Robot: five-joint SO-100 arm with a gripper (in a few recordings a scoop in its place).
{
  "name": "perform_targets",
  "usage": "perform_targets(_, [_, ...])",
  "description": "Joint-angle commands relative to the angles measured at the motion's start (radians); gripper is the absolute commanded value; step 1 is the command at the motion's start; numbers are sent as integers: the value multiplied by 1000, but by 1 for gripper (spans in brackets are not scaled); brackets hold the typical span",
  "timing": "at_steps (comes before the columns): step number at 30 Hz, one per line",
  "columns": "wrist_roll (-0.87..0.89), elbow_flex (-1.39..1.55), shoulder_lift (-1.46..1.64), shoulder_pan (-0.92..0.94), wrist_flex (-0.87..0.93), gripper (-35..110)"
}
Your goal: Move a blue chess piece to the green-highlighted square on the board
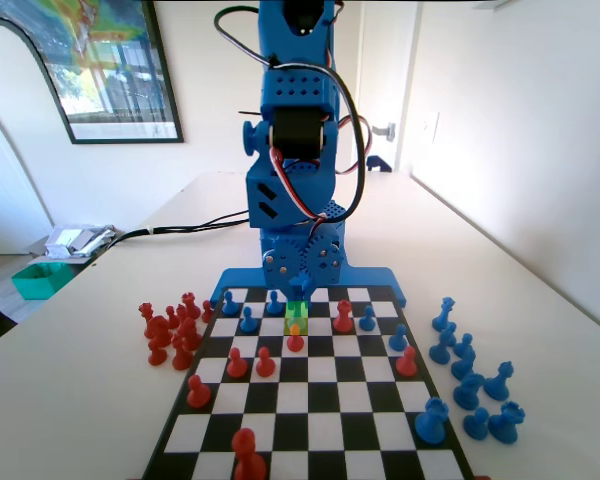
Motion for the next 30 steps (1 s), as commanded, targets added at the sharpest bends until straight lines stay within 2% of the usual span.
perform_targets(1, [-6, 2, 26, 17, 0, 2])
perform_targets(8, [-12, -12, 41, 26, 12, 1])
perform_targets(21, [-25, -57, 152, 31, 199, 1])
perform_targets(30, [-38, 37, 196, 18, 172, 1])
